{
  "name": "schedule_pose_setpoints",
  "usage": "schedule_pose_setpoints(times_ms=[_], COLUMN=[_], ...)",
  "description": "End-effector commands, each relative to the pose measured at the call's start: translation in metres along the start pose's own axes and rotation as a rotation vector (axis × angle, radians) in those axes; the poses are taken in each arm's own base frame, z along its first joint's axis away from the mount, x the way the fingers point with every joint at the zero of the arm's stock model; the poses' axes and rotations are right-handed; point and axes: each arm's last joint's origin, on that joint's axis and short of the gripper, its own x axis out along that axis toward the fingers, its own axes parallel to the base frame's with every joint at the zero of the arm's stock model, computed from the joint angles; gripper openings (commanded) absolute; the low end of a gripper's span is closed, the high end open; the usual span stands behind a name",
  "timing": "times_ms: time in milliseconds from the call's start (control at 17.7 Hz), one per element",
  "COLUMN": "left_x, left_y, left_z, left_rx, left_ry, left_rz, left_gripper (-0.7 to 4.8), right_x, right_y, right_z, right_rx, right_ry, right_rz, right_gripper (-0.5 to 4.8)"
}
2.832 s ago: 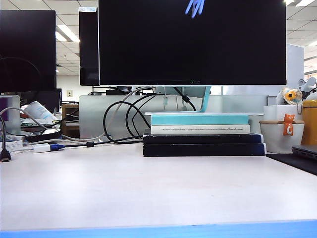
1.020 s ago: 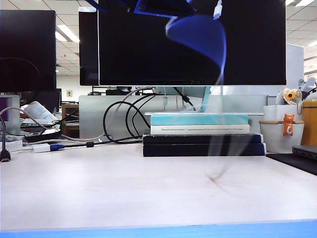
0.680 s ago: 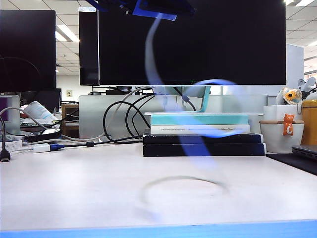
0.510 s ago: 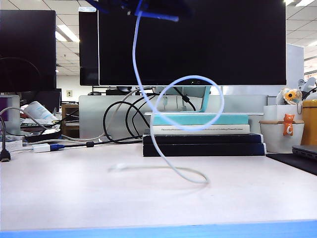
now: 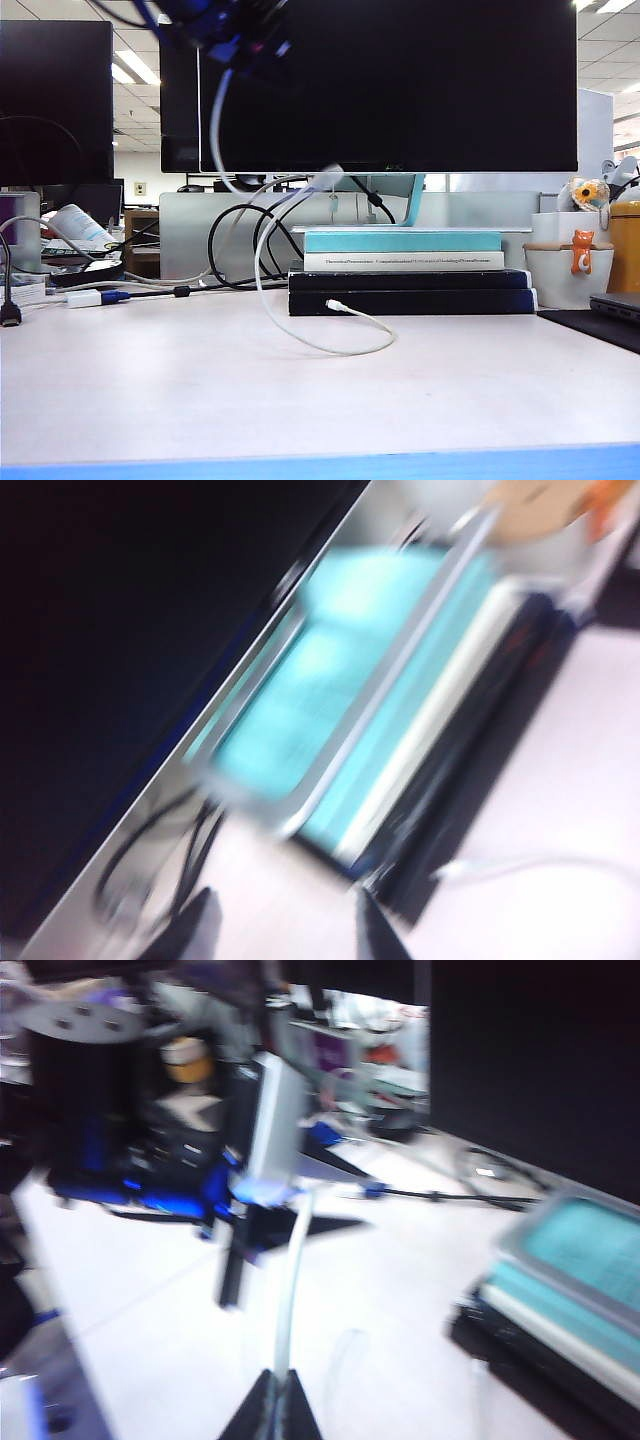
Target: Unfold the white charging cable into a straight cable.
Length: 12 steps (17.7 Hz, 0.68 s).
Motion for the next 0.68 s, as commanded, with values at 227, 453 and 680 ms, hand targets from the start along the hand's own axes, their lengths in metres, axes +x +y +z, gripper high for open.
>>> schedule_pose_setpoints(times_ms=[227, 453, 680], left_x=[-0.004, -0.012, -0.011], left_y=[0.042, 0.065, 0.058], left_z=[-0.035, -0.072, -0.086], left_rx=[-0.202, -0.266, -0.289], left_ry=[0.152, 0.346, 0.415], left_rz=[0.155, 0.242, 0.304], left_gripper=[1.83, 1.83, 1.83], right_x=[-0.003, -0.018, -0.038], right_y=[0.001, -0.007, -0.022], right_z=[0.004, 0.000, -0.009], right_rx=[-0.049, -0.059, -0.011], right_ry=[-0.018, 0.017, 0.084], right_rz=[-0.059, -0.306, -0.480], right_gripper=[-0.01, -0.01, -0.01])
